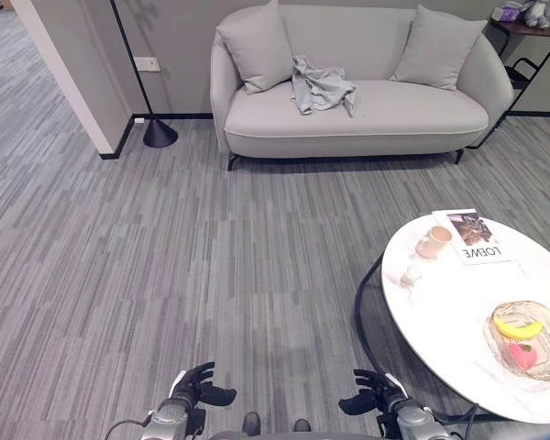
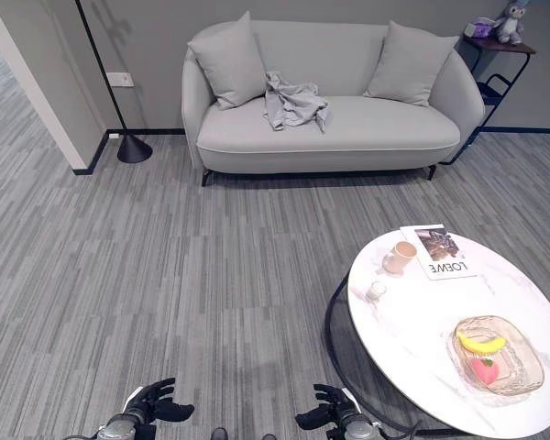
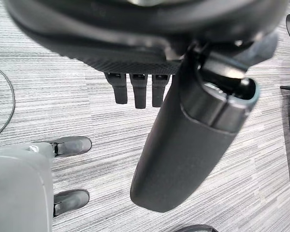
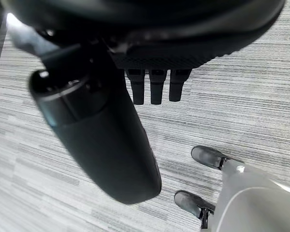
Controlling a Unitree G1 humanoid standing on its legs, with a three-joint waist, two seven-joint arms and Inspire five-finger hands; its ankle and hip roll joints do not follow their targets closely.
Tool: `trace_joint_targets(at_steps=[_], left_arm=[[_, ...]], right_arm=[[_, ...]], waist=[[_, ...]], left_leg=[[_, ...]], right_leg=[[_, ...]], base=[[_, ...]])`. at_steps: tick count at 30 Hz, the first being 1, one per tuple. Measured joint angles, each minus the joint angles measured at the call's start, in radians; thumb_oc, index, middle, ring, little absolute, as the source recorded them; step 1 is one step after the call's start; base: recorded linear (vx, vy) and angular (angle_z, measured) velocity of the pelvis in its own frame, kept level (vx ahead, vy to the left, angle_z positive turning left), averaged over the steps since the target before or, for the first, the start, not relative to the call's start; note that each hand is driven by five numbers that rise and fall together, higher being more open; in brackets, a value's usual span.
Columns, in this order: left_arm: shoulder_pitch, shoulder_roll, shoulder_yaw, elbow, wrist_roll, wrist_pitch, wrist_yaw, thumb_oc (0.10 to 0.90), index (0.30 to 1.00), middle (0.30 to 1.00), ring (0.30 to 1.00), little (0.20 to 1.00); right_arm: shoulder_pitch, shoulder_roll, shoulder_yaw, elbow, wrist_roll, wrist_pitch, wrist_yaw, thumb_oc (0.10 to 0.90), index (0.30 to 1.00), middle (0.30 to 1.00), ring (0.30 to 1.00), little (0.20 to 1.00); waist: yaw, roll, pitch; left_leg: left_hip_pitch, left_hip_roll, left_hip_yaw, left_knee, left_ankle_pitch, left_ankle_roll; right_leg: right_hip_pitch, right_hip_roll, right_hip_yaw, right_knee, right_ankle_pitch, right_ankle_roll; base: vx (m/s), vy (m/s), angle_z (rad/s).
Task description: Hang the clothes on the sofa on the clothes rack.
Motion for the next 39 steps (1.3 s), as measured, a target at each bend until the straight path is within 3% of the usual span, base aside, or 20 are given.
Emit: trace_joint_targets(at_steps=[4,33,36,37,38,39], left_arm=[[0.005,0.001,0.000,-0.004,0.000,0.001,-0.002,0.800,0.900,0.900,0.900,0.900],[0.001,0.001,0.000,0.030,0.000,0.001,0.001,0.800,0.900,0.900,0.900,0.900],[-0.004,0.010,0.002,0.003,0.000,0.002,0.001,0.800,0.900,0.900,0.900,0.900],[-0.032,0.011,0.037,-0.018,0.000,0.004,-0.004,0.800,0.900,0.900,0.900,0.900],[-0.056,0.004,0.057,-0.047,-0.001,0.001,-0.003,0.800,0.900,0.900,0.900,0.900],[-0.083,0.001,0.056,-0.061,-0.002,0.000,-0.004,0.800,0.900,0.900,0.900,0.900]], right_arm=[[0.004,0.000,-0.005,0.000,0.000,0.000,0.000,0.800,0.900,0.900,0.900,0.900],[0.029,0.000,-0.006,-0.021,0.000,-0.001,0.000,0.800,0.900,0.900,0.900,0.900],[0.017,0.003,-0.005,-0.034,0.000,-0.005,0.004,0.800,0.900,0.900,0.900,0.900],[-0.004,0.004,-0.005,-0.044,0.001,-0.009,0.007,0.800,0.900,0.900,0.900,0.900],[-0.018,-0.001,-0.005,-0.055,0.000,-0.010,0.008,0.800,0.900,0.900,0.900,0.900],[-0.023,-0.007,-0.006,-0.068,0.000,-0.010,0.006,0.800,0.900,0.900,0.900,0.900]], waist=[[-0.014,0.000,0.000],[-0.016,0.008,-0.024],[-0.008,-0.011,-0.003],[0.008,-0.054,0.046],[0.034,-0.070,0.081],[0.048,-0.080,0.121]], left_leg=[[-0.001,0.000,0.006,0.000,0.000,0.000],[-0.011,0.006,0.005,0.001,-0.001,-0.002],[-0.051,0.013,-0.002,0.074,-0.021,-0.031],[-0.200,-0.010,-0.023,0.337,-0.042,-0.060],[-0.350,-0.025,-0.046,0.586,-0.017,-0.096],[-0.462,-0.036,-0.079,0.773,0.026,-0.100]], right_leg=[[-0.004,0.000,0.006,0.000,0.001,0.001],[-0.017,0.006,0.008,-0.001,0.001,0.001],[-0.021,0.012,0.009,0.007,-0.005,-0.004],[-0.061,0.005,-0.002,0.062,-0.020,-0.043],[-0.103,0.002,0.001,0.128,-0.029,-0.066],[-0.106,-0.006,-0.008,0.143,-0.033,-0.072]], base=[[0.01,-0.007,-0.04],[0.01,-0.021,0.00],[-0.01,-0.207,0.10],[-0.04,-0.210,0.31],[0.12,-0.220,0.33],[0.25,-0.067,0.07]])
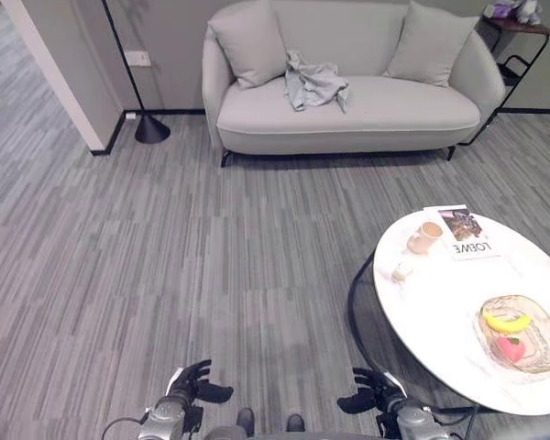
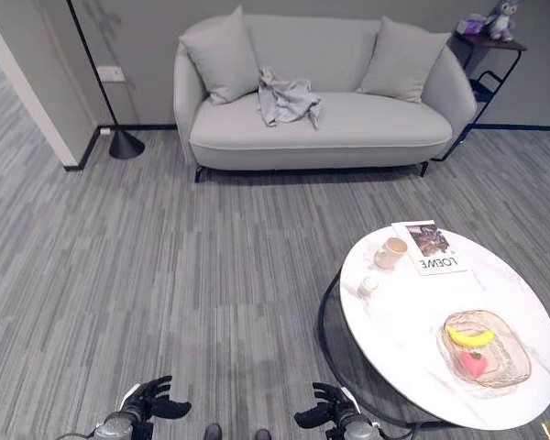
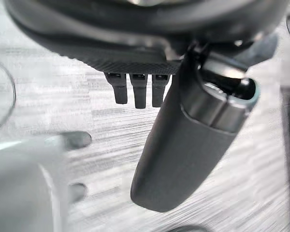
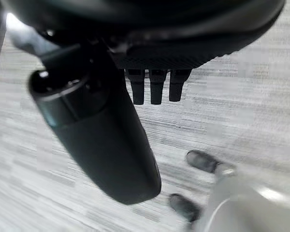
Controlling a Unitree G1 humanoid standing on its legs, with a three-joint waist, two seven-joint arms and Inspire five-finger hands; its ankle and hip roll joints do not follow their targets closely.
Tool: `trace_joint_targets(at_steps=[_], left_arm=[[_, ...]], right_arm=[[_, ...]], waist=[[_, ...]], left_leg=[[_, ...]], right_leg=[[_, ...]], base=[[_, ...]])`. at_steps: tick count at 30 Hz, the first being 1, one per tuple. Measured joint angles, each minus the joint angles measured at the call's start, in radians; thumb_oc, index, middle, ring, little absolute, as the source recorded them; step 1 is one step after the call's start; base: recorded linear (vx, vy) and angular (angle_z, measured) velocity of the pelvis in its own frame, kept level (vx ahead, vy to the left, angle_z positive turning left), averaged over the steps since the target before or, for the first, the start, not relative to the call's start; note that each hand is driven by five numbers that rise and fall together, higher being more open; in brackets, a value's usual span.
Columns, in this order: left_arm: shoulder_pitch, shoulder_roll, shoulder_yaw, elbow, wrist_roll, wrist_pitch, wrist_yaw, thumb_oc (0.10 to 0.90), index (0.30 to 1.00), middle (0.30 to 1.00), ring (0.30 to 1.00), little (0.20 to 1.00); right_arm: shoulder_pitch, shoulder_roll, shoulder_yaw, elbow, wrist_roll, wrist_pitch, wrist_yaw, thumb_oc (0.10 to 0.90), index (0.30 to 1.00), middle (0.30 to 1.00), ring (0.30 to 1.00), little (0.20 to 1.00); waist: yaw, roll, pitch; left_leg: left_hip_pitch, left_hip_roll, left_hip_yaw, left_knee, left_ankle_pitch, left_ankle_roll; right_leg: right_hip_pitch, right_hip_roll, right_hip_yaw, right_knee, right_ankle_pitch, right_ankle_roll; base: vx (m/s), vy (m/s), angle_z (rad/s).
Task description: Hang the clothes on the sofa on the clothes rack.
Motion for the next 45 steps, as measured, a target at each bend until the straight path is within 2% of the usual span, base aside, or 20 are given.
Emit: trace_joint_targets(at_steps=[3,7,12,15,18,22,23,24,26,28,29,31,34,35,36,37,38,39,42,45], left_arm=[[-0.035,-0.005,0.039,0.003,-0.065,0.003,-0.011,0.800,0.900,0.900,0.900,0.900],[-0.007,-0.005,0.042,-0.026,-0.069,0.007,-0.025,0.800,0.900,0.900,0.900,0.900],[0.081,0.018,0.109,0.004,-0.068,0.027,-0.024,0.800,0.900,0.900,0.900,0.900],[0.138,-0.005,0.089,-0.018,-0.068,0.026,-0.025,0.800,0.900,0.900,0.900,0.900],[0.098,0.006,0.062,-0.024,-0.068,0.011,-0.024,0.800,0.900,0.900,0.900,0.900],[0.099,0.021,0.094,-0.027,-0.075,-0.019,-0.006,0.800,0.900,0.900,0.900,0.900],[0.073,0.033,0.122,-0.019,-0.113,-0.014,0.011,0.800,0.900,0.900,0.900,0.900],[0.107,0.001,0.110,-0.007,-0.116,-0.010,0.007,0.800,0.900,0.900,0.900,0.900],[0.166,-0.110,0.093,0.056,-0.115,0.014,0.007,0.800,0.900,0.900,0.900,0.900],[0.121,-0.025,-0.045,-0.199,-0.112,-0.012,-0.036,0.800,0.900,0.900,0.900,0.900],[0.090,0.042,-0.059,-0.226,-0.117,-0.033,-0.040,0.800,0.900,0.900,0.900,0.900],[0.057,0.105,-0.001,-0.125,-0.169,-0.016,-0.036,0.800,0.900,0.900,0.900,0.900],[0.128,0.145,0.036,-0.140,-0.168,-0.014,-0.039,0.800,0.900,0.900,0.900,0.900],[0.163,0.115,0.024,-0.147,-0.146,0.005,-0.038,0.800,0.900,0.900,0.900,0.900],[0.160,0.110,0.013,-0.138,-0.138,0.024,-0.040,0.800,0.900,0.900,0.900,0.900],[0.172,0.042,0.033,-0.175,-0.129,0.047,-0.040,0.800,0.900,0.900,0.900,0.900],[0.192,-0.012,0.059,-0.166,-0.117,0.043,-0.042,0.800,0.900,0.900,0.900,0.900],[0.228,-0.010,0.071,-0.124,-0.106,0.005,-0.043,0.800,0.900,0.900,0.900,0.900],[0.059,0.054,0.024,-0.038,-0.079,-0.049,-0.037,0.800,0.900,0.900,0.900,0.900],[0.127,0.084,0.114,-0.127,-0.085,-0.002,-0.008,0.800,0.900,0.900,0.900,0.900]], right_arm=[[-0.010,0.007,-0.014,-0.013,0.001,-0.002,-0.003,0.800,0.900,0.900,0.900,0.900],[-0.023,-0.023,-0.058,0.021,0.000,0.004,-0.012,0.800,0.900,0.900,0.900,0.900],[0.026,0.002,-0.056,0.025,0.001,0.001,0.004,0.800,0.900,0.900,0.900,0.900],[0.056,-0.010,-0.036,-0.017,-0.001,-0.002,0.010,0.800,0.900,0.900,0.900,0.900],[0.044,-0.003,-0.017,-0.043,-0.001,-0.006,0.012,0.800,0.900,0.900,0.900,0.900],[0.092,-0.032,0.001,-0.098,0.000,0.000,0.029,0.800,0.900,0.900,0.900,0.900],[0.111,0.000,-0.045,-0.171,0.008,-0.022,0.026,0.800,0.900,0.900,0.900,0.900],[0.131,-0.001,-0.053,-0.119,0.007,-0.004,0.026,0.800,0.900,0.900,0.900,0.900],[0.137,0.041,-0.106,0.100,0.007,0.002,0.025,0.800,0.900,0.900,0.900,0.900],[0.128,0.032,-0.020,0.075,-0.003,0.020,0.022,0.800,0.900,0.900,0.900,0.900],[0.076,0.054,-0.046,0.071,-0.002,0.030,0.029,0.800,0.900,0.900,0.900,0.900],[-0.023,0.053,-0.084,0.003,-0.001,0.006,0.000,0.800,0.900,0.900,0.900,0.900],[-0.007,-0.002,-0.046,-0.103,0.007,-0.078,-0.001,0.800,0.900,0.900,0.900,0.900],[0.004,-0.041,-0.022,-0.001,0.006,0.014,-0.002,0.800,0.900,0.900,0.900,0.900],[0.025,-0.022,-0.023,0.025,0.007,0.014,-0.008,0.800,0.900,0.900,0.900,0.900],[0.034,-0.038,-0.047,-0.052,-0.001,0.037,0.003,0.800,0.900,0.900,0.900,0.900],[0.041,-0.030,-0.084,-0.141,0.000,-0.019,0.012,0.800,0.900,0.900,0.900,0.900],[0.056,0.025,-0.108,-0.130,0.010,-0.053,-0.003,0.800,0.900,0.900,0.900,0.900],[0.048,-0.114,0.113,-0.028,-0.007,-0.014,0.012,0.800,0.900,0.900,0.900,0.900],[0.127,-0.030,-0.030,0.011,-0.031,0.035,-0.011,0.800,0.900,0.900,0.900,0.900]], waist=[[0.017,0.002,0.045],[0.053,0.080,0.036],[0.100,-0.002,-0.082],[0.051,0.083,-0.154],[0.026,0.103,-0.159],[-0.021,0.144,-0.147],[-0.113,0.102,-0.077],[-0.114,0.116,-0.068],[-0.116,0.072,-0.122],[0.038,0.008,-0.025],[0.073,-0.067,0.034],[0.110,-0.043,0.040],[0.112,-0.017,-0.095],[0.144,0.057,-0.106],[0.099,-0.001,-0.102],[0.097,0.057,-0.053],[0.063,0.155,-0.028],[0.043,0.159,-0.132],[-0.027,0.153,-0.182],[0.042,0.031,-0.125]], left_leg=[[-0.103,0.034,0.042,0.030,-0.043,0.029],[0.013,0.089,0.043,-0.790,-0.049,0.001],[0.096,-0.012,0.084,-0.617,0.012,0.107],[0.361,-0.008,0.072,-0.741,0.043,0.164],[0.437,-0.034,0.072,-0.738,-0.029,0.182],[0.574,0.020,0.000,-0.708,-0.199,0.017],[0.612,-0.005,-0.104,-0.686,-0.288,0.109],[0.699,0.016,-0.083,-0.676,-0.311,0.067],[0.771,-0.030,-0.146,-0.393,-0.246,-0.080],[0.080,0.025,0.038,0.871,-0.158,0.174],[-0.153,-0.010,0.068,1.033,-0.153,0.208],[-0.251,-0.092,0.021,0.396,-0.141,0.114],[-0.150,-0.053,0.080,-0.637,-0.179,0.047],[0.042,0.011,0.131,-0.708,-0.220,0.132],[0.138,-0.058,0.142,-0.765,-0.061,0.232],[0.246,-0.035,0.156,-0.691,-0.001,0.299],[0.297,0.029,0.184,-0.558,-0.011,0.279],[0.330,0.024,0.202,-0.588,-0.033,0.158],[0.436,-0.011,0.079,-0.754,-0.024,0.179],[0.567,-0.026,0.074,-0.587,-0.134,0.029]], right_leg=[[0.049,0.015,-0.007,-0.017,-0.015,-0.041],[0.128,0.056,0.042,-0.107,-0.019,-0.030],[0.198,-0.047,0.107,-0.106,-0.114,-0.016],[-0.023,-0.033,0.072,0.595,-0.194,0.080],[-0.203,-0.092,0.059,0.765,-0.200,0.077],[-0.369,0.071,-0.020,0.233,-0.149,0.127],[-0.537,0.108,0.047,-0.056,-0.109,0.158],[-0.546,0.151,0.021,-0.010,-0.077,0.110],[-0.422,0.150,0.003,0.217,0.073,-0.068],[-0.390,0.160,-0.040,0.384,-0.034,-0.148],[-0.312,0.161,-0.025,0.345,-0.046,-0.126],[0.057,0.154,0.000,0.116,-0.146,0.050],[0.327,0.060,0.020,-0.144,-0.137,-0.059],[0.491,0.115,0.051,-0.033,-0.176,0.015],[0.496,0.071,0.007,0.124,-0.135,0.078],[0.398,0.022,-0.006,0.486,-0.046,0.108],[0.276,-0.033,-0.015,0.745,-0.063,0.077],[0.066,-0.114,-0.011,0.909,-0.096,0.051],[-0.110,-0.189,-0.084,-0.060,-0.086,0.144],[-0.033,-0.130,-0.009,-0.153,0.306,-0.048]], base=[[0.55,0.049,0.01],[0.66,0.211,-0.32],[0.59,0.297,-0.50],[0.66,0.378,-0.35],[0.46,0.124,-0.08],[0.94,-0.080,0.38],[1.07,-0.363,1.32],[1.08,-0.503,1.89],[1.10,-0.785,1.41],[0.59,-0.447,1.00],[0.56,-0.078,-0.04],[0.73,-0.040,-1.54],[0.81,0.069,-1.23],[1.15,0.508,0.25],[0.88,0.488,-0.09],[0.82,0.431,-0.52],[0.28,-0.017,-2.06],[0.33,-0.080,-1.46],[0.18,-0.186,0.63],[0.10,-0.205,0.25]])
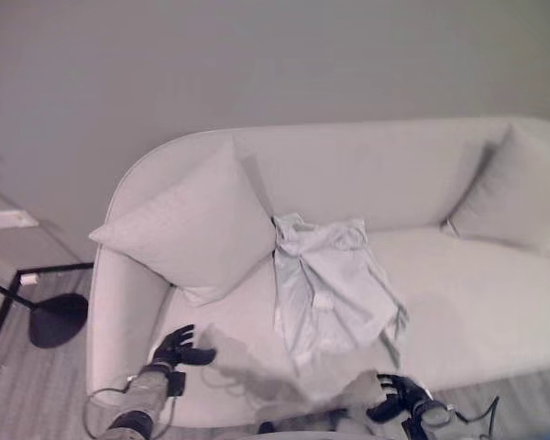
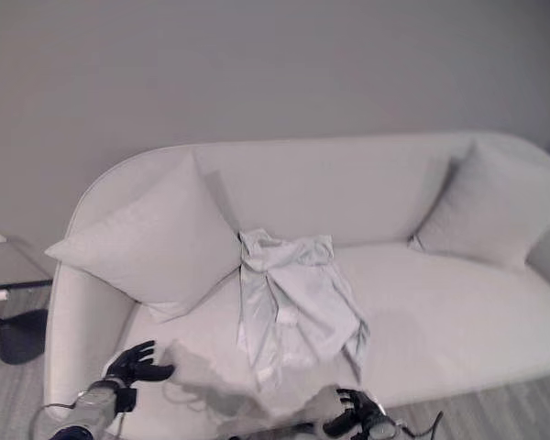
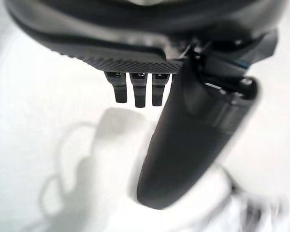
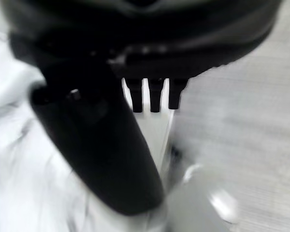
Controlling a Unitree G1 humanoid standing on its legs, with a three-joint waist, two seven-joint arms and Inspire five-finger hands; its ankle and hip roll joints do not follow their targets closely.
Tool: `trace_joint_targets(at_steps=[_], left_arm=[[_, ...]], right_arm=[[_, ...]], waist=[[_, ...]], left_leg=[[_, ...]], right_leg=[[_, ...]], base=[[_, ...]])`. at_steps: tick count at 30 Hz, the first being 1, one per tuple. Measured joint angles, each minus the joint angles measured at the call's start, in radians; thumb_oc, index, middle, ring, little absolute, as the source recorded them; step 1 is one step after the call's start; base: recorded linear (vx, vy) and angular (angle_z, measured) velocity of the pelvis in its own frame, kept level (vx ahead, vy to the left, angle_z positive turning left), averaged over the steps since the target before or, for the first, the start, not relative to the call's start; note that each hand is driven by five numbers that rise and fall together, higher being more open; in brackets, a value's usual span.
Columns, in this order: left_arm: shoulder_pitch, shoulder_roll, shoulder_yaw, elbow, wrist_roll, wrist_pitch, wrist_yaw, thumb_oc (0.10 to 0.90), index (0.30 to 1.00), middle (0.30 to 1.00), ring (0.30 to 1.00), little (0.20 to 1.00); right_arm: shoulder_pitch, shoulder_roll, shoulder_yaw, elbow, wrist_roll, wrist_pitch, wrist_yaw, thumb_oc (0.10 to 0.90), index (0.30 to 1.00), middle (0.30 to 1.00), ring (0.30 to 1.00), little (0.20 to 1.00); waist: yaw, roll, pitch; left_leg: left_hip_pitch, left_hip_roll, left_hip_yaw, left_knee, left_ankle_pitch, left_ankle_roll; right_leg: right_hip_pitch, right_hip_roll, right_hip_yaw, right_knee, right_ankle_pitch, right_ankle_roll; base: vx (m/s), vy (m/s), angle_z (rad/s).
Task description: Hang the clothes on the sofa on the clothes rack.
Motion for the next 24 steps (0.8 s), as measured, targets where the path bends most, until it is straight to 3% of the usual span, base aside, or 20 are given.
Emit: trace_joint_targets(at_steps=[1,2,4,5,6,7,8,10,12,13,16,17,20,24], left_arm=[[0.050,-0.027,0.044,-0.057,-0.027,-0.009,0.004,0.800,0.900,0.900,0.900,0.900],[0.024,-0.039,0.032,-0.064,-0.027,-0.007,-0.012,0.800,0.900,0.900,0.900,0.900],[-0.032,-0.046,0.000,-0.080,-0.026,-0.011,-0.019,0.800,0.900,0.900,0.900,0.900],[-0.062,-0.049,-0.009,-0.082,-0.026,-0.012,-0.020,0.800,0.900,0.900,0.900,0.900],[-0.088,-0.064,-0.019,-0.087,-0.026,-0.013,-0.020,0.800,0.900,0.900,0.900,0.900],[-0.087,-0.063,-0.026,-0.085,-0.026,-0.018,-0.021,0.800,0.900,0.900,0.900,0.900],[-0.076,-0.046,-0.029,-0.076,-0.026,-0.018,-0.017,0.800,0.900,0.900,0.900,0.900],[-0.043,-0.040,-0.039,-0.045,-0.025,-0.016,-0.006,0.800,0.900,0.900,0.900,0.900],[-0.007,-0.038,-0.042,-0.046,-0.025,-0.019,-0.006,0.800,0.900,0.900,0.900,0.900],[0.033,-0.030,-0.043,-0.030,-0.023,-0.013,-0.001,0.800,0.900,0.900,0.900,0.900],[0.067,-0.027,-0.042,0.013,-0.022,-0.005,0.006,0.800,0.900,0.900,0.900,0.900],[0.087,-0.034,-0.043,0.016,-0.022,0.000,0.005,0.800,0.900,0.900,0.900,0.900],[0.083,-0.050,-0.043,0.023,-0.022,0.001,0.006,0.800,0.900,0.900,0.900,0.900],[0.069,-0.065,-0.055,0.020,-0.022,0.001,0.001,0.800,0.900,0.900,0.900,0.900]], right_arm=[[-0.037,0.003,-0.013,-0.036,0.000,-0.026,0.011,0.800,0.900,0.900,0.900,0.900],[-0.077,-0.005,-0.041,-0.047,0.001,-0.042,0.004,0.800,0.900,0.900,0.900,0.900],[-0.170,-0.026,-0.072,-0.004,0.001,-0.038,0.003,0.800,0.900,0.900,0.900,0.900],[-0.226,-0.032,-0.093,0.022,0.000,-0.038,-0.002,0.800,0.900,0.900,0.900,0.900],[-0.252,-0.055,-0.106,0.012,0.000,-0.043,-0.007,0.800,0.900,0.900,0.900,0.900],[-0.254,-0.058,-0.109,0.009,0.000,-0.054,-0.007,0.800,0.900,0.900,0.900,0.900],[-0.251,-0.035,-0.099,0.009,0.001,-0.063,-0.015,0.800,0.900,0.900,0.900,0.900],[-0.207,-0.016,-0.078,0.027,0.001,-0.074,-0.002,0.800,0.900,0.900,0.900,0.900],[-0.180,0.001,-0.074,0.045,0.000,-0.061,-0.001,0.800,0.900,0.900,0.900,0.900],[-0.142,0.013,-0.074,0.051,0.001,-0.057,0.004,0.800,0.900,0.900,0.900,0.900],[-0.085,0.015,-0.073,0.071,0.000,-0.044,0.002,0.800,0.900,0.900,0.900,0.900],[-0.052,0.013,-0.069,0.075,0.000,-0.031,0.002,0.800,0.900,0.900,0.900,0.900],[-0.007,0.011,-0.059,0.075,0.001,-0.018,0.002,0.800,0.900,0.900,0.900,0.900],[0.002,-0.002,-0.048,0.075,0.000,-0.018,0.001,0.800,0.900,0.900,0.900,0.900]], waist=[[0.021,-0.023,0.019],[-0.001,-0.025,0.043],[-0.003,-0.031,0.061],[-0.010,-0.030,0.067],[-0.017,0.013,0.083],[0.003,0.024,0.092],[0.017,-0.005,0.091],[0.000,0.007,0.057],[0.021,0.016,0.033],[0.021,0.022,0.025],[0.001,0.017,0.017],[-0.008,0.034,0.009],[-0.023,0.052,-0.005],[-0.026,0.046,-0.031]], left_leg=[[-0.081,0.012,0.021,0.141,-0.090,0.003],[-0.128,0.019,0.002,0.133,-0.128,0.020],[-0.154,0.021,-0.006,0.034,-0.135,0.036],[-0.145,0.029,0.000,-0.061,-0.127,0.044],[-0.090,0.097,0.031,-0.184,0.053,0.011],[-0.059,0.111,0.032,-0.188,0.055,0.038],[-0.056,0.091,0.052,-0.173,0.063,0.027],[-0.057,0.100,0.041,-0.173,0.058,0.057],[-0.066,0.115,0.058,-0.186,0.057,0.061],[-0.079,0.110,0.060,-0.187,0.066,0.054],[-0.085,0.076,0.064,-0.190,0.078,0.052],[-0.092,0.079,0.071,-0.191,0.084,0.042],[-0.097,0.111,0.064,-0.191,0.096,0.023],[-0.097,0.136,0.064,-0.191,0.098,0.007]], right_leg=[[0.014,-0.015,-0.023,0.001,-0.025,0.000],[0.002,-0.026,-0.039,0.001,-0.025,0.000],[-0.041,-0.033,-0.036,0.001,-0.025,0.000],[-0.054,-0.033,-0.030,0.001,-0.026,0.000],[-0.034,0.010,-0.051,0.001,-0.024,0.020],[-0.014,0.026,-0.052,0.000,-0.033,0.040],[-0.009,0.006,-0.049,-0.003,-0.042,0.078],[0.043,-0.012,-0.054,0.001,-0.080,0.132],[0.030,-0.015,-0.054,0.066,-0.106,0.162],[0.031,-0.033,-0.052,0.098,-0.154,0.185],[0.073,-0.062,-0.050,0.020,-0.175,0.210],[0.072,-0.060,-0.048,0.005,-0.181,0.229],[0.071,-0.032,-0.052,0.003,-0.181,0.229],[0.069,-0.007,-0.053,0.001,-0.187,0.227]], base=[[0.00,-0.121,-0.06],[0.00,-0.110,0.31],[0.01,-0.078,0.64],[0.01,-0.050,0.61],[0.02,-0.057,0.33],[0.02,-0.032,-0.08],[0.02,-0.020,-0.28],[0.01,-0.004,0.13],[0.00,0.002,-0.17],[0.00,0.006,-0.23],[0.00,0.002,-0.09],[-0.01,-0.001,-0.05],[0.00,-0.001,0.01],[0.01,0.011,-0.04]])
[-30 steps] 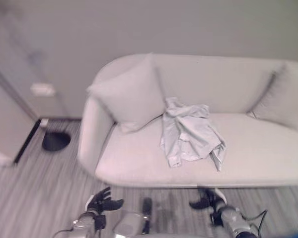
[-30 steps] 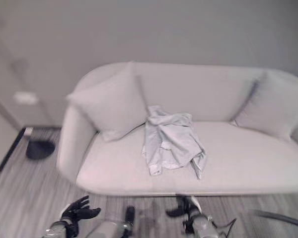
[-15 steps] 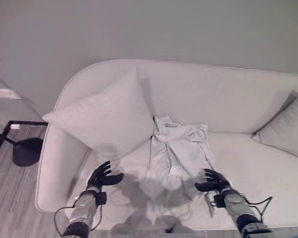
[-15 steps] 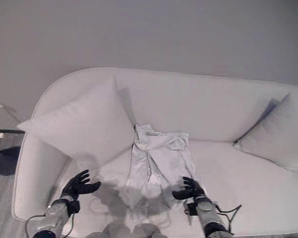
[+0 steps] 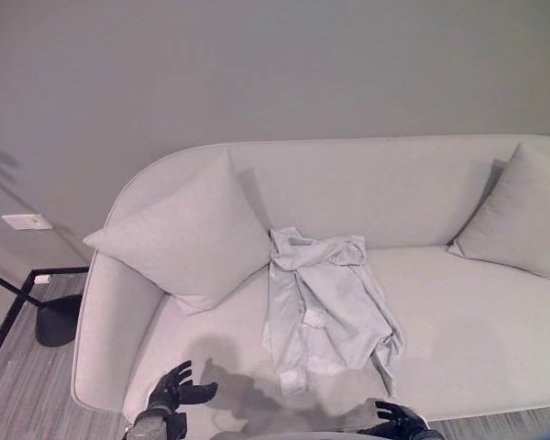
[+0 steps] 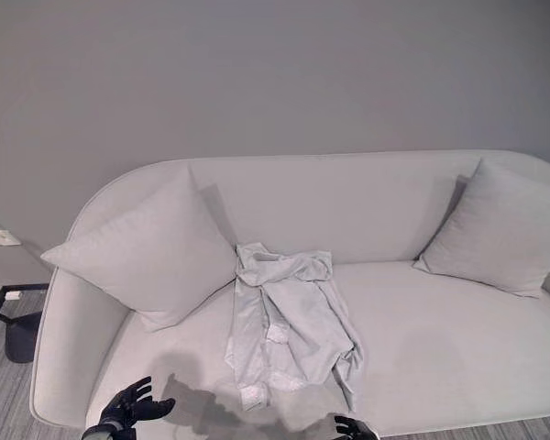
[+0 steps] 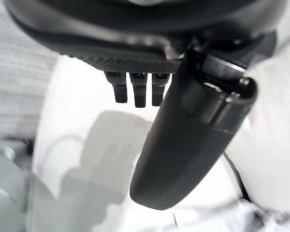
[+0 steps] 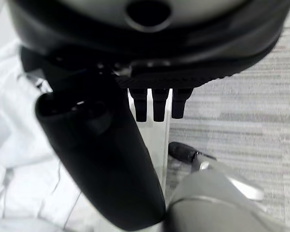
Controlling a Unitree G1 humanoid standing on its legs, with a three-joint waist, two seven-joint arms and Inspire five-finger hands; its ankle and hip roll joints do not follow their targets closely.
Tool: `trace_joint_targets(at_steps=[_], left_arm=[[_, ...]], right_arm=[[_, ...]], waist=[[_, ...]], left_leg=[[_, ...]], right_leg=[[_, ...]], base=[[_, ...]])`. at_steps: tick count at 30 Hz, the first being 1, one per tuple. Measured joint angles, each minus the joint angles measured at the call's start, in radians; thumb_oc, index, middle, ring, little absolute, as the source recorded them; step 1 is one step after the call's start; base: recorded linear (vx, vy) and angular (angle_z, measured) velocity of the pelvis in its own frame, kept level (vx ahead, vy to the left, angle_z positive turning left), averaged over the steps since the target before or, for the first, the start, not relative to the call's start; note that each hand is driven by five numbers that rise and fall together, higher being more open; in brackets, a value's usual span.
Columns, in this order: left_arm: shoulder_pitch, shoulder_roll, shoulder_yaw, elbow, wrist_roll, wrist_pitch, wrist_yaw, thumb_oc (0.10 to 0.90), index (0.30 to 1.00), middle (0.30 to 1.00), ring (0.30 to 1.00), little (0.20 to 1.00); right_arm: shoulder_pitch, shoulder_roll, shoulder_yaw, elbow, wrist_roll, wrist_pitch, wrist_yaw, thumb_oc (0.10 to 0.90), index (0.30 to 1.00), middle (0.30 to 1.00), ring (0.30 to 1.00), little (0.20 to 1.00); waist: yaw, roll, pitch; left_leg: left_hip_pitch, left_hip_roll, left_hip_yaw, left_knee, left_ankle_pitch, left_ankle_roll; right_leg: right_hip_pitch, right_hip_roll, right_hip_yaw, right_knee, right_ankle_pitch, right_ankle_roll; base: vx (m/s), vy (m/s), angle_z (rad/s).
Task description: Hang the clothes on the sofa on the clothes rack.
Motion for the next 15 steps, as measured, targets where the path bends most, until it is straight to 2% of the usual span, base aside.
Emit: trace_joint_targets(at_steps=[3,5,7,8,9,10,11,12,13,14,15], left_arm=[[0.012,-0.003,-0.020,-0.030,0.000,0.001,-0.007,0.800,0.900,0.900,0.900,0.900],[0.011,-0.001,-0.020,-0.051,0.000,0.005,-0.011,0.800,0.900,0.900,0.900,0.900],[0.003,0.007,-0.029,-0.070,0.000,0.008,-0.011,0.800,0.900,0.900,0.900,0.900],[-0.005,0.006,-0.030,-0.072,0.001,0.009,-0.009,0.800,0.900,0.900,0.900,0.900],[-0.008,-0.001,-0.026,-0.076,0.001,0.009,-0.009,0.800,0.900,0.900,0.900,0.900],[-0.007,0.008,-0.018,-0.100,0.000,0.005,-0.009,0.800,0.900,0.900,0.900,0.900],[-0.002,0.020,-0.017,-0.119,0.001,0.008,-0.007,0.800,0.900,0.900,0.900,0.900],[-0.002,0.032,0.010,-0.144,0.000,0.010,0.003,0.800,0.900,0.900,0.900,0.900],[-0.004,0.040,0.028,-0.170,0.000,0.011,0.008,0.800,0.900,0.900,0.900,0.900],[-0.003,0.040,0.043,-0.192,-0.001,0.010,0.009,0.800,0.900,0.900,0.900,0.900],[0.008,0.039,0.065,-0.254,-0.004,0.011,0.008,0.800,0.900,0.900,0.900,0.900]], right_arm=[[0.000,-0.011,-0.001,-0.024,0.000,-0.002,-0.005,0.800,0.900,0.900,0.900,0.900],[-0.008,-0.011,-0.007,-0.061,0.000,-0.004,-0.006,0.800,0.900,0.900,0.900,0.900],[-0.019,-0.013,-0.009,-0.106,0.000,-0.005,-0.007,0.800,0.900,0.900,0.900,0.900],[-0.028,-0.014,-0.012,-0.110,0.000,-0.004,-0.006,0.800,0.900,0.900,0.900,0.900],[-0.031,-0.017,-0.021,-0.118,0.000,-0.001,-0.005,0.800,0.900,0.900,0.900,0.900],[-0.040,-0.018,-0.028,-0.137,0.001,-0.001,-0.002,0.800,0.900,0.900,0.900,0.900],[-0.044,-0.018,-0.028,-0.156,0.000,-0.003,-0.003,0.800,0.900,0.900,0.900,0.900],[-0.049,-0.021,-0.023,-0.189,0.000,-0.002,-0.002,0.800,0.900,0.900,0.900,0.900],[-0.038,-0.022,-0.020,-0.235,0.000,-0.003,-0.003,0.800,0.900,0.900,0.900,0.900],[-0.022,-0.022,-0.021,-0.267,0.000,-0.007,-0.003,0.800,0.900,0.900,0.900,0.900],[0.009,-0.024,-0.026,-0.293,-0.002,-0.007,-0.003,0.800,0.900,0.900,0.900,0.900]], waist=[[0.001,-0.015,-0.018],[0.002,-0.027,-0.009],[-0.001,-0.025,0.019],[-0.015,-0.007,0.035],[-0.023,0.004,0.039],[-0.012,0.025,0.050],[-0.009,0.020,0.050],[0.000,0.007,0.060],[0.004,0.013,0.074],[0.002,0.012,0.081],[-0.014,-0.028,0.084]], left_leg=[[0.000,0.004,0.002,0.000,0.000,-0.004],[0.001,0.000,0.014,0.000,0.001,0.002],[0.006,0.011,0.016,0.003,0.009,0.011],[0.008,0.019,0.016,0.003,0.015,0.010],[0.005,0.021,0.011,0.004,0.015,0.012],[0.017,0.048,0.019,0.004,0.005,0.005],[0.020,0.058,0.020,0.000,-0.009,-0.016],[0.019,0.087,0.023,0.012,-0.009,-0.044],[0.007,0.120,0.021,0.031,-0.015,-0.059],[-0.002,0.140,0.012,0.040,-0.021,-0.057],[0.006,0.164,-0.033,0.025,-0.017,-0.058]], right_leg=[[-0.013,0.010,0.006,0.000,0.001,-0.003],[-0.030,0.009,0.032,0.043,0.004,-0.018],[-0.064,0.002,0.055,0.109,-0.018,-0.034],[-0.077,-0.011,0.067,0.135,-0.040,-0.060],[-0.072,-0.036,0.054,0.132,-0.042,-0.062],[-0.072,-0.141,0.043,0.098,-0.025,-0.039],[-0.067,-0.216,0.027,0.021,-0.005,-0.008],[-0.087,-0.225,0.004,-0.002,0.011,0.025],[-0.088,-0.190,0.001,0.003,0.015,0.030],[-0.087,-0.158,-0.005,0.008,0.016,0.033],[-0.042,-0.073,-0.002,0.023,0.014,0.030]], base=[[-0.02,0.016,-0.11],[-0.03,-0.030,-0.23],[0.09,-0.197,-0.05],[0.13,-0.237,0.18],[0.09,-0.190,0.03],[0.16,-0.458,-0.13],[0.17,-0.697,-0.45],[0.20,-0.790,-0.28],[0.19,-0.668,-0.09],[0.16,-0.443,0.57],[0.12,-0.377,0.82]])
